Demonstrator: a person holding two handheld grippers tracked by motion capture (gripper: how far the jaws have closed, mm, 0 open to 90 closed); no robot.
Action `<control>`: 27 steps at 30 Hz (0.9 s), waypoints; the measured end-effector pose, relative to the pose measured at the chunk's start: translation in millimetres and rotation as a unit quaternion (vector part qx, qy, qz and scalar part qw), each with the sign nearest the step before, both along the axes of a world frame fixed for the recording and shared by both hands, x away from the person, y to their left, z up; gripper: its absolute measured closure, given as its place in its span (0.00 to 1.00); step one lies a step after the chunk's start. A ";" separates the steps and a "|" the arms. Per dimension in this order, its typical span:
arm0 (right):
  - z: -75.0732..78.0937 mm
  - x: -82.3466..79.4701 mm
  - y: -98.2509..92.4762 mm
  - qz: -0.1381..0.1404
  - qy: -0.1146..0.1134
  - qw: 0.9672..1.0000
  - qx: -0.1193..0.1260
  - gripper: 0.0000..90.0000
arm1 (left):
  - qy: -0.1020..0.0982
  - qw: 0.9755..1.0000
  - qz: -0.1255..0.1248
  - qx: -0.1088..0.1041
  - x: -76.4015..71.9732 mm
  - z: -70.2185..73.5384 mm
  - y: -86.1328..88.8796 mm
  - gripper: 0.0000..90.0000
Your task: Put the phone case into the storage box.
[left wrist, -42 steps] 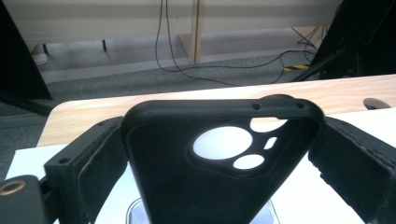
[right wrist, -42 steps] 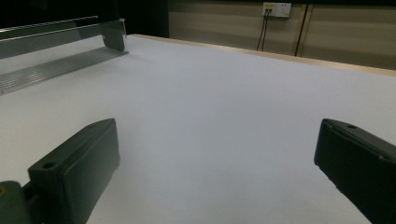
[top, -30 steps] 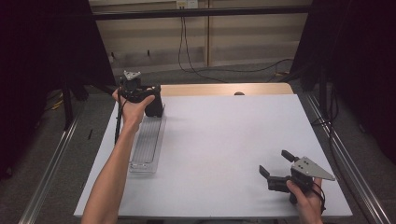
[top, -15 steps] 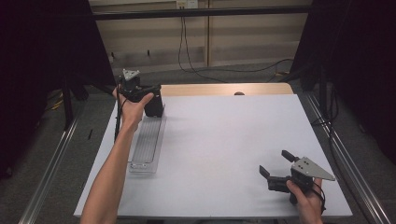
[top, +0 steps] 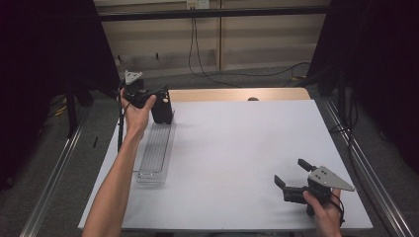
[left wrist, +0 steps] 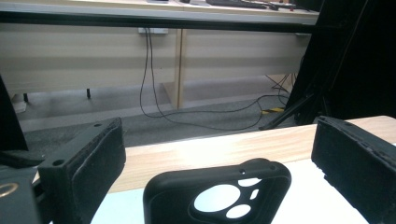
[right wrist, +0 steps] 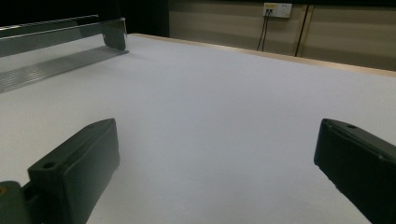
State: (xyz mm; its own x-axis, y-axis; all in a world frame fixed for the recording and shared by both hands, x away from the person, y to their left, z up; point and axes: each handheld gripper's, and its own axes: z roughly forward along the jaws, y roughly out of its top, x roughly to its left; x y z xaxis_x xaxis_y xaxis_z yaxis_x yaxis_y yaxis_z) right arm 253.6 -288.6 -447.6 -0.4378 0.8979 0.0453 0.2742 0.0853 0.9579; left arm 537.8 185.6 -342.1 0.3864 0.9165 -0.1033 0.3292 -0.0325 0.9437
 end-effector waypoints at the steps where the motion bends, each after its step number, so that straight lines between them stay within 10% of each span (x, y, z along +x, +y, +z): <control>1: 0.0 0.1 -0.2 0.001 0.000 1.000 -0.001 0.00 | -0.001 1.000 -0.003 -0.002 -0.7 1.1 1.3 0.04; 27: -0.3 -1.1 -2.4 0.001 -0.003 1.000 0.001 0.00 | -0.017 0.999 -0.051 -0.008 -34.3 5.0 14.1 0.02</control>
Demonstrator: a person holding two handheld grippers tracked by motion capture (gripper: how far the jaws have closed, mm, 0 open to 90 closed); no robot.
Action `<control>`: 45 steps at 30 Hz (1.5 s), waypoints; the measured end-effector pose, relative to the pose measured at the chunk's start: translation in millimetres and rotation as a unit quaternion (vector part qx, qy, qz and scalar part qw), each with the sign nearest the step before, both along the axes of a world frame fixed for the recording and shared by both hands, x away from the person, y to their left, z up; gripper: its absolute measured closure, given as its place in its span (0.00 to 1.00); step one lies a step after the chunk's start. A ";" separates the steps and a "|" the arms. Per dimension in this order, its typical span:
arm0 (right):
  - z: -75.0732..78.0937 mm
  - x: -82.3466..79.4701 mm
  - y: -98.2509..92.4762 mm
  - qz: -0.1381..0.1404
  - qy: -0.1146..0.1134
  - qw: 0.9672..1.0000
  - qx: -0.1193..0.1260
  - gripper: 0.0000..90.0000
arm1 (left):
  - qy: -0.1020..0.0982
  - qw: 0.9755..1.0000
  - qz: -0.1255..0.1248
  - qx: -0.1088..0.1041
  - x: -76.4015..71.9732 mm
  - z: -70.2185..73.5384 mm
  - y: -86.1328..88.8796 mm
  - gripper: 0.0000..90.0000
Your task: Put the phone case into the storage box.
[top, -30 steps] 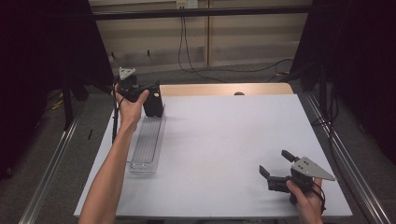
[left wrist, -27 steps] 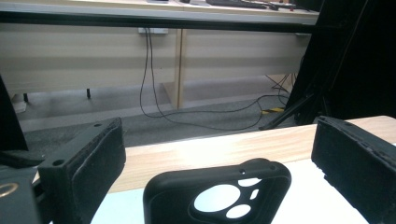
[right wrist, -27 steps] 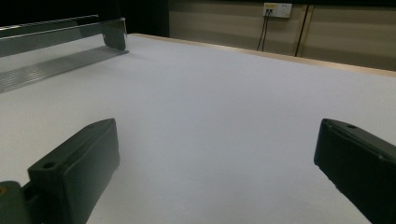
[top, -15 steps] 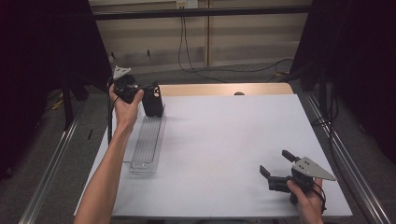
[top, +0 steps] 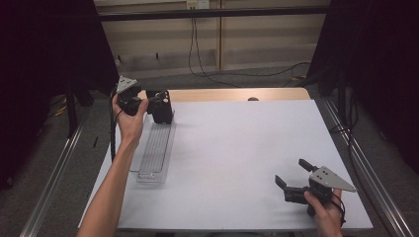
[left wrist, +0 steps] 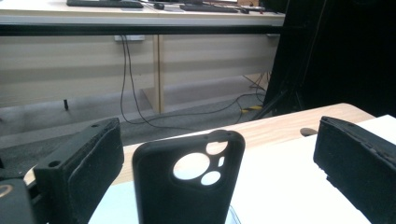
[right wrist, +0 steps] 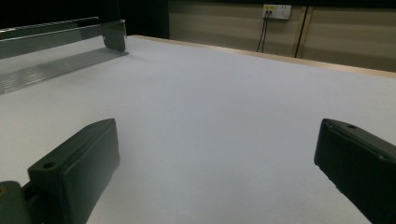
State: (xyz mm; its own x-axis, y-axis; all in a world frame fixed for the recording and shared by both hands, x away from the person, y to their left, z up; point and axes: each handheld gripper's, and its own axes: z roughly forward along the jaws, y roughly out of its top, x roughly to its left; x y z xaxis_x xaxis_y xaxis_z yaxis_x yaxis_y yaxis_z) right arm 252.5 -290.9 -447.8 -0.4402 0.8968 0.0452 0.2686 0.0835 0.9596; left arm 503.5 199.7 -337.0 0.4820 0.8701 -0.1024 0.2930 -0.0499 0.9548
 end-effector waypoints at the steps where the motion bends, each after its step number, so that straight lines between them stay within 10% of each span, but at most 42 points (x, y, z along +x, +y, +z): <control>1: 0.0 0.1 0.0 -0.001 0.000 1.000 0.001 0.00 | 0.000 1.000 0.000 -0.005 -1.7 -0.3 1.1 0.02; 45: 1.9 -0.4 -0.1 -0.007 -0.006 1.000 -0.002 0.00 | -0.035 0.994 -0.106 -0.014 -89.4 -19.6 0.9 0.02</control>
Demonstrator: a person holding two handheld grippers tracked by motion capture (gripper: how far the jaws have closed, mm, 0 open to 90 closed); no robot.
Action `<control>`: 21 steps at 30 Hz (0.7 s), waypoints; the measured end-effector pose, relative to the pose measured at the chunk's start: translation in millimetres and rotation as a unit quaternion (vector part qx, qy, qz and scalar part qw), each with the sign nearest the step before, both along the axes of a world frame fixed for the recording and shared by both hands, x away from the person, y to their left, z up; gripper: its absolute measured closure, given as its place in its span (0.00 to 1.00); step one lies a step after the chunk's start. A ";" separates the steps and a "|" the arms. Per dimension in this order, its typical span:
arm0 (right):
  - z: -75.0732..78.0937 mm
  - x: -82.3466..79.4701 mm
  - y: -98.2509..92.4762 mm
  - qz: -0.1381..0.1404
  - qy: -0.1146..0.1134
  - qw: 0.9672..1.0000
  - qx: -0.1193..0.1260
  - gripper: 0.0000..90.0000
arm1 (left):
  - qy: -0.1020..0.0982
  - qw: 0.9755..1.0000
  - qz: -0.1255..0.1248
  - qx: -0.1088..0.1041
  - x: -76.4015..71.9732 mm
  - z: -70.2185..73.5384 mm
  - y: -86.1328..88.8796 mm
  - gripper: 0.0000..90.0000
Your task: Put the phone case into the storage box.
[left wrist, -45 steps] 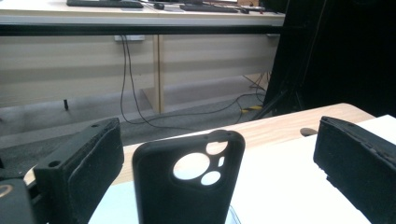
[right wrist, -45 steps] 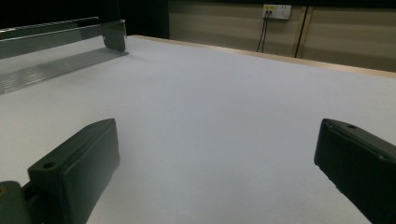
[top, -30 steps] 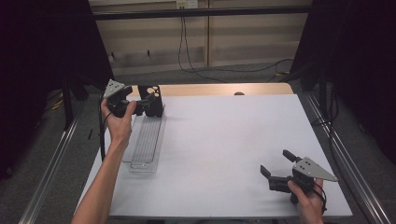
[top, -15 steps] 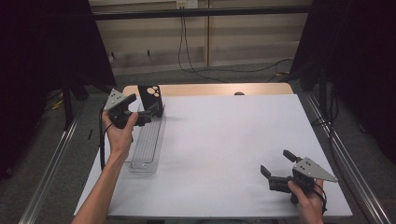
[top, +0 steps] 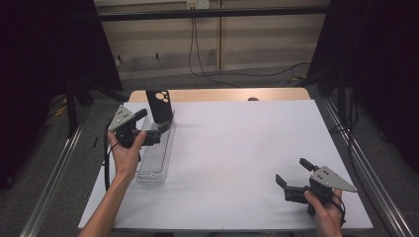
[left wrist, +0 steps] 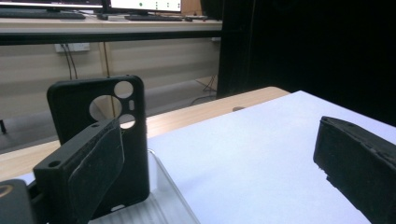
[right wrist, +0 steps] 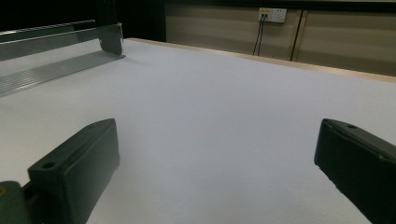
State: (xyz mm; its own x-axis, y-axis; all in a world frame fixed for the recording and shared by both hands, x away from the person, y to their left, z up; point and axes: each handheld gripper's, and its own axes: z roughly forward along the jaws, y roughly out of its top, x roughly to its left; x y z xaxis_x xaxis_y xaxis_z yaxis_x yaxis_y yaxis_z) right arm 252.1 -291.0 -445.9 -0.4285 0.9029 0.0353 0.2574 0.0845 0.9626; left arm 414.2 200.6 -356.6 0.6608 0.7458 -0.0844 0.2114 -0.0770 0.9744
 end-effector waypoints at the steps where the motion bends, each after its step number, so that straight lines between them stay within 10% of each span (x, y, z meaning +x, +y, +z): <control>1: 0.1 -0.1 -0.1 0.000 0.000 1.000 0.000 0.00 | -0.003 1.000 0.001 -0.002 -2.4 0.5 0.4 0.02; 21: 1.8 -1.2 -3.1 -0.007 -0.012 1.000 -0.003 0.00 | -0.016 1.000 0.004 -0.017 -40.2 -4.2 15.6 0.03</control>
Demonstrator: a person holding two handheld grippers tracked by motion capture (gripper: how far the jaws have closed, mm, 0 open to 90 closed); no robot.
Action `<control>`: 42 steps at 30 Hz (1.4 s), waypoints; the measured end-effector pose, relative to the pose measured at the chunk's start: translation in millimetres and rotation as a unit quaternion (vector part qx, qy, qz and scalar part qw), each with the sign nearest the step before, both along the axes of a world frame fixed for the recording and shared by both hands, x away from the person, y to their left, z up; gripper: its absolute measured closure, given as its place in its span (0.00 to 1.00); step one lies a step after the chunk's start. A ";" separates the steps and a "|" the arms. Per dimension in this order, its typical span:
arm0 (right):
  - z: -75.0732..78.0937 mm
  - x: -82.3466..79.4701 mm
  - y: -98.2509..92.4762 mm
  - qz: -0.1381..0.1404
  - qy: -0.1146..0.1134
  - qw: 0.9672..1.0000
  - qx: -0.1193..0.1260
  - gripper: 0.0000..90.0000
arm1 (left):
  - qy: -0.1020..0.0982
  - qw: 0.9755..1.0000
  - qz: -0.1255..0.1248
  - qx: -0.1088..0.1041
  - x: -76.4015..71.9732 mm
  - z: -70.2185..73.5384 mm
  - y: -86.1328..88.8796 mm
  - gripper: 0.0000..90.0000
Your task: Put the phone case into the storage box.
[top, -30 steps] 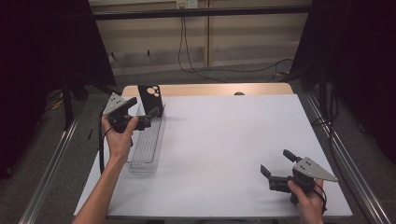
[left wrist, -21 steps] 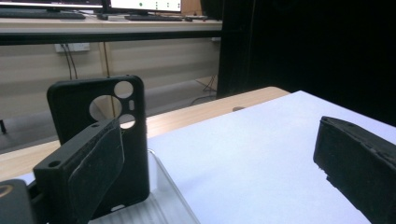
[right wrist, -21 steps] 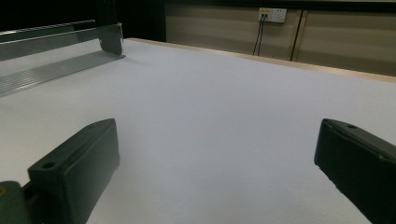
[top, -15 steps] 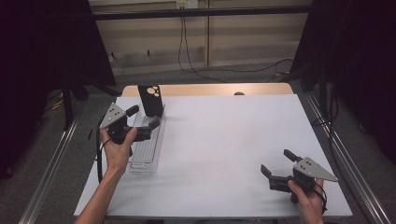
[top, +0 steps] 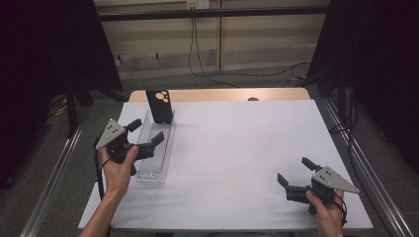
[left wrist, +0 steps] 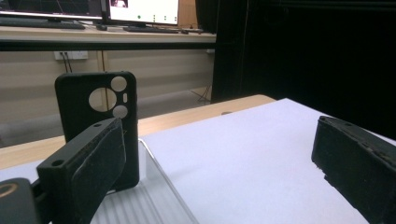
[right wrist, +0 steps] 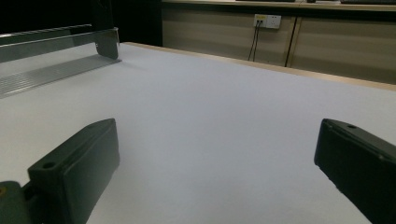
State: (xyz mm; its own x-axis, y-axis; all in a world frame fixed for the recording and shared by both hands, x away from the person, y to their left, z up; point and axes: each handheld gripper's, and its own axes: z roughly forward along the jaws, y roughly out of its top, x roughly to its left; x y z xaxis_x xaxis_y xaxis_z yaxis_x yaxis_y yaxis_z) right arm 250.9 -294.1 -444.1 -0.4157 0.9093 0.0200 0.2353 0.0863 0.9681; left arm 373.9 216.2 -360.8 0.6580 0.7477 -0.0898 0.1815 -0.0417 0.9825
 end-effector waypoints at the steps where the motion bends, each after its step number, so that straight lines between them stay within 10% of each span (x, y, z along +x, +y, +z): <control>1: 0.1 0.0 -0.3 -0.001 -0.001 1.000 0.000 0.00 | -0.002 1.000 0.000 -0.002 -2.7 -1.0 1.2 0.03; 32: 0.1 -1.4 -2.5 -0.003 -0.002 1.000 0.002 0.00 | 0.019 0.998 0.059 0.008 -71.5 -60.1 25.1 0.04; 42: -0.2 -0.8 -2.6 0.001 0.000 1.000 0.002 0.00 | 0.047 0.997 0.058 0.008 -70.0 -67.3 30.3 0.04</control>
